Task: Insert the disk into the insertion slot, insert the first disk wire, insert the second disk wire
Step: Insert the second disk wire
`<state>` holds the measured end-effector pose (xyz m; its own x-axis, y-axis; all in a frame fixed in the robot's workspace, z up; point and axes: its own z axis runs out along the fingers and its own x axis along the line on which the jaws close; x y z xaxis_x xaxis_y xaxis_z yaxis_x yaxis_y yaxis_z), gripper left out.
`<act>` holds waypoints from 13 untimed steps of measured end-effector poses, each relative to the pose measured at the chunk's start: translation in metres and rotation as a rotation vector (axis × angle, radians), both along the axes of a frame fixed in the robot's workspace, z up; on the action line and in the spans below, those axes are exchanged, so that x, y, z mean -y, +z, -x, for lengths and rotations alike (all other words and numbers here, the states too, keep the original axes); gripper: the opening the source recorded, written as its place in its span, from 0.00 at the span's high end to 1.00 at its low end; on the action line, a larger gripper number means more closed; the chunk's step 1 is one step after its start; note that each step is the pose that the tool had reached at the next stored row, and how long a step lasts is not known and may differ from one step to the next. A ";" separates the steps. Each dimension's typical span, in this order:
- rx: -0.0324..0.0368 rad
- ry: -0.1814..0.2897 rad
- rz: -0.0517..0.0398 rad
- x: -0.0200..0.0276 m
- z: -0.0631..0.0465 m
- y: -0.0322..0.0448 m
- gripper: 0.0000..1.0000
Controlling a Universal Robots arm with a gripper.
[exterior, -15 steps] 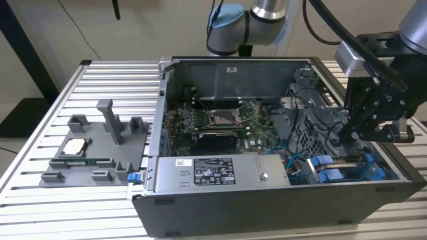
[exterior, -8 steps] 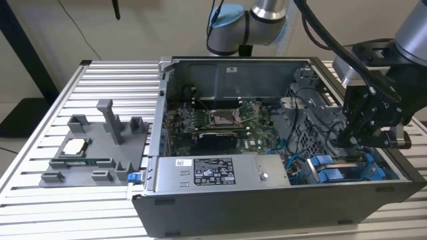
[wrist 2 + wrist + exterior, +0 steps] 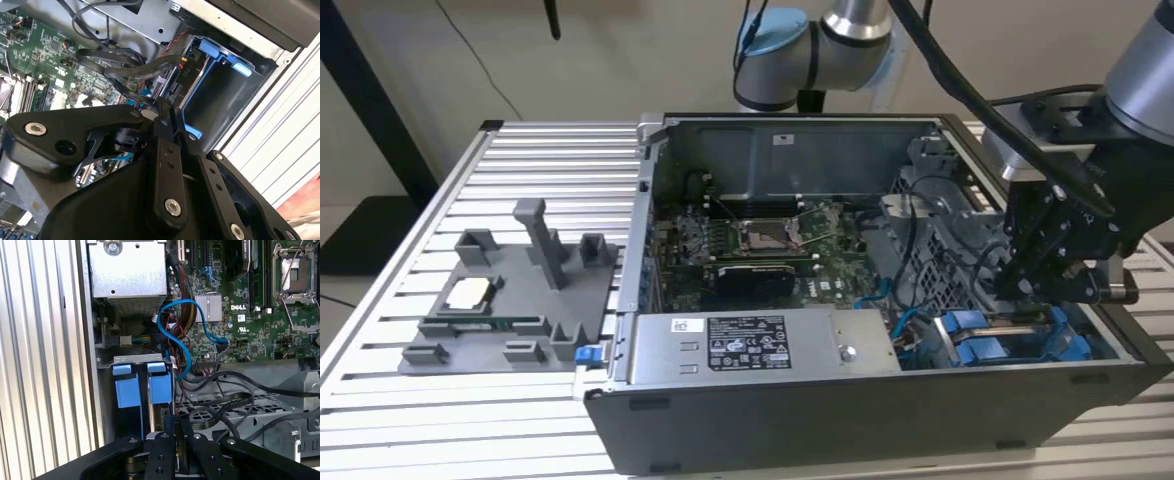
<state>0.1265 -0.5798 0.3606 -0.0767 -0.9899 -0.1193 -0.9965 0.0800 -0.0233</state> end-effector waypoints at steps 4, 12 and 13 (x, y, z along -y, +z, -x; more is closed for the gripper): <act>0.0007 0.000 -0.0005 0.0000 0.000 -0.0014 0.84; 0.0104 0.000 0.0002 0.0000 -0.003 -0.0102 0.84; 0.0114 0.000 0.0002 0.0000 -0.004 -0.0110 0.84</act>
